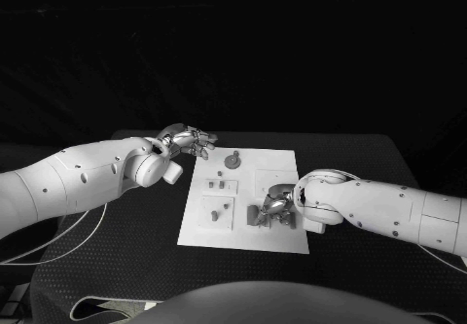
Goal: Assemble the parts on the task board
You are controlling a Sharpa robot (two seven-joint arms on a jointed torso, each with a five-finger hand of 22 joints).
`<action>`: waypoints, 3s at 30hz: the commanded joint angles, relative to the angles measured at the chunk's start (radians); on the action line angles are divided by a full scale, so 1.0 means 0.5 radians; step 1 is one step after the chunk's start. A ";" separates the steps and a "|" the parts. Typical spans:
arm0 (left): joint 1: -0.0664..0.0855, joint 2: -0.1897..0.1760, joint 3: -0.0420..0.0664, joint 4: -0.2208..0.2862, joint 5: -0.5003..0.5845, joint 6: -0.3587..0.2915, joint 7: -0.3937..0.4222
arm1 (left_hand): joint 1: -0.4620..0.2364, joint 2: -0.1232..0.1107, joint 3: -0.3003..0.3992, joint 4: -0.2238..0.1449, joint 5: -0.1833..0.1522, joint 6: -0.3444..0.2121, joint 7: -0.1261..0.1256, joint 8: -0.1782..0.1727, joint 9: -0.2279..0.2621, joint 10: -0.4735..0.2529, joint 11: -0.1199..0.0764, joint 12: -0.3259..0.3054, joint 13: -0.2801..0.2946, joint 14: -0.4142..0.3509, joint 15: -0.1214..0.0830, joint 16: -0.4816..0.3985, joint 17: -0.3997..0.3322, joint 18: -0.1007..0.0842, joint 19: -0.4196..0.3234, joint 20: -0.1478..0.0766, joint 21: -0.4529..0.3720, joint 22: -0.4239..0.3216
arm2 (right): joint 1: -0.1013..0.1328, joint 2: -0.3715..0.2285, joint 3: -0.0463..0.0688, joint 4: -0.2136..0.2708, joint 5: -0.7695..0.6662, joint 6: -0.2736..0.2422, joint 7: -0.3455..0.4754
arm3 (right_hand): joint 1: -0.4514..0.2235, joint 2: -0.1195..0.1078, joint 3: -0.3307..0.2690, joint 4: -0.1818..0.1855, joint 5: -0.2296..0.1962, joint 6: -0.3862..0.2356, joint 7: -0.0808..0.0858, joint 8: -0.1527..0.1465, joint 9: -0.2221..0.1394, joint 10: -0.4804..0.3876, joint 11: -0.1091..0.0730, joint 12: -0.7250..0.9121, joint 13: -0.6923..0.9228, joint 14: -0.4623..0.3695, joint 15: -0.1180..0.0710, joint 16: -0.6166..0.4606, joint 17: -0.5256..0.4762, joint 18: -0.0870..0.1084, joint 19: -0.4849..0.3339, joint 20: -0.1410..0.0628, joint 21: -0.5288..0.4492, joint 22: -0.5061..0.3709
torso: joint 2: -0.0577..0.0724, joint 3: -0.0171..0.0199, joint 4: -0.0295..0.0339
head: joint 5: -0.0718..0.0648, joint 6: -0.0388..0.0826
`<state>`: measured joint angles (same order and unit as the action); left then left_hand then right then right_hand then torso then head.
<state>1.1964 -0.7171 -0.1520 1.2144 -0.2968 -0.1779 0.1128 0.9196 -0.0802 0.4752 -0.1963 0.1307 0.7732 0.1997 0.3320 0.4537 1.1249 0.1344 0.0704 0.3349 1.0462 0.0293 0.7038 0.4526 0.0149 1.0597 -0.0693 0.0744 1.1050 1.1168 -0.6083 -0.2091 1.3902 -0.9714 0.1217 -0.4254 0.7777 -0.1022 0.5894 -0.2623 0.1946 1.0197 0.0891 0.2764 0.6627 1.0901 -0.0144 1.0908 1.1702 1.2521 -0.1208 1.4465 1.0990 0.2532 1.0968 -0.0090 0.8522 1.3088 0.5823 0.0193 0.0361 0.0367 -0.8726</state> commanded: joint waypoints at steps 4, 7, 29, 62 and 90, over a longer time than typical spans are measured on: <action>0.001 0.003 0.001 0.002 0.011 0.027 0.011 | -0.013 0.004 0.007 0.005 0.004 -0.008 0.011 0.013 -0.004 -0.016 -0.005 -0.004 0.003 0.002 0.005 -0.009 0.003 0.012 -0.018 0.003 -0.010 -0.002 | -0.007 0.009 0.000 -0.007 -0.123 0.033 0.043 | 0.031 0.011 -0.006 -0.008 -0.013 0.027 0.004 0.002 0.004 0.010 -0.007 0.012 -0.003 -0.010 0.004 0.012 -0.002 0.017 0.006 0.007 0.004 0.033 | 0.000 -0.0008 0.000 | 0.000 0.000; 0.001 0.002 0.001 0.004 0.011 0.028 0.010 | -0.013 0.005 0.007 0.005 0.004 -0.008 0.011 0.013 -0.004 -0.016 -0.005 -0.004 0.003 0.002 0.005 -0.010 0.003 0.012 -0.018 0.003 -0.010 -0.002 | -0.011 0.020 0.000 -0.033 -0.124 -0.006 0.030 | 0.041 0.062 -0.017 0.007 -0.013 0.039 0.000 0.008 0.008 0.018 -0.012 0.015 -0.007 -0.002 0.002 0.018 -0.001 0.017 0.010 0.011 0.003 0.032 | 0.000 -0.0015 0.000 | 0.000 0.000; 0.001 0.009 0.001 -0.005 0.011 0.037 0.004 | -0.013 0.013 0.009 0.003 0.004 -0.007 0.010 0.016 -0.004 -0.017 -0.005 -0.003 0.003 0.002 0.005 -0.012 0.007 0.012 -0.019 0.004 -0.010 -0.002 | -0.015 0.061 0.000 -0.115 -0.052 0.014 -0.003 | -0.109 0.262 -0.073 0.125 -0.009 0.083 -0.021 0.013 0.014 0.054 -0.032 0.023 -0.024 0.038 -0.017 0.051 0.012 0.017 0.018 -0.001 0.005 0.035 | 0.000 -0.0012 -0.001 | -0.003 0.000; 0.001 0.012 0.001 -0.007 0.011 0.046 -0.011 | -0.013 0.023 0.009 -0.013 -0.061 -0.011 0.011 0.021 -0.009 -0.019 -0.005 -0.002 0.004 0.002 0.006 -0.024 0.025 0.014 -0.023 0.005 -0.009 -0.001 | -0.025 0.070 0.000 -0.128 -0.066 -0.017 -0.020 | -0.038 0.037 -0.054 0.052 -0.010 0.090 -0.020 0.004 0.017 0.060 -0.031 0.023 -0.032 0.031 -0.017 0.057 -0.022 0.017 0.036 -0.002 -0.005 0.028 | 0.000 -0.0011 -0.001 | -0.013 0.000; 0.001 0.000 0.000 0.001 0.011 0.057 -0.006 | -0.018 0.019 0.007 -0.015 -0.066 -0.007 0.010 0.025 -0.010 -0.016 -0.005 0.000 0.005 0.002 0.007 -0.027 0.030 0.013 -0.023 0.006 -0.008 0.000 | 0.075 -0.325 0.047 0.103 -0.112 -0.063 -0.053 | -0.058 0.009 -0.056 0.154 -0.011 0.018 -0.002 0.013 0.100 0.085 -0.014 0.157 0.065 0.050 -0.003 0.080 -0.005 0.017 0.050 -0.007 -0.008 0.034 | 0.000 0.0000 -0.002 | -0.048 0.003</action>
<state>1.1964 -0.7176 -0.1525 1.2111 -0.2966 -0.1666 0.1019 0.9158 -0.0764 0.4780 -0.1990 0.1042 0.7733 0.1997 0.3397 0.4499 1.1206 0.1316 0.0704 0.3366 1.0460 0.0294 0.6961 0.4663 0.0150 1.0562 -0.0658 0.0745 1.1050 1.1552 -0.7676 -0.1850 1.4419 -0.9888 0.0541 -0.4142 0.7585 -0.1003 0.5611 -0.1881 0.1937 1.0268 0.0921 0.2796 0.7113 1.1330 -0.0179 1.1656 1.2017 1.2709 -0.1209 1.4828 1.0955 0.2466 1.1151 -0.0123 0.8521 1.3088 0.5821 0.0189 0.0344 0.0157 -0.8721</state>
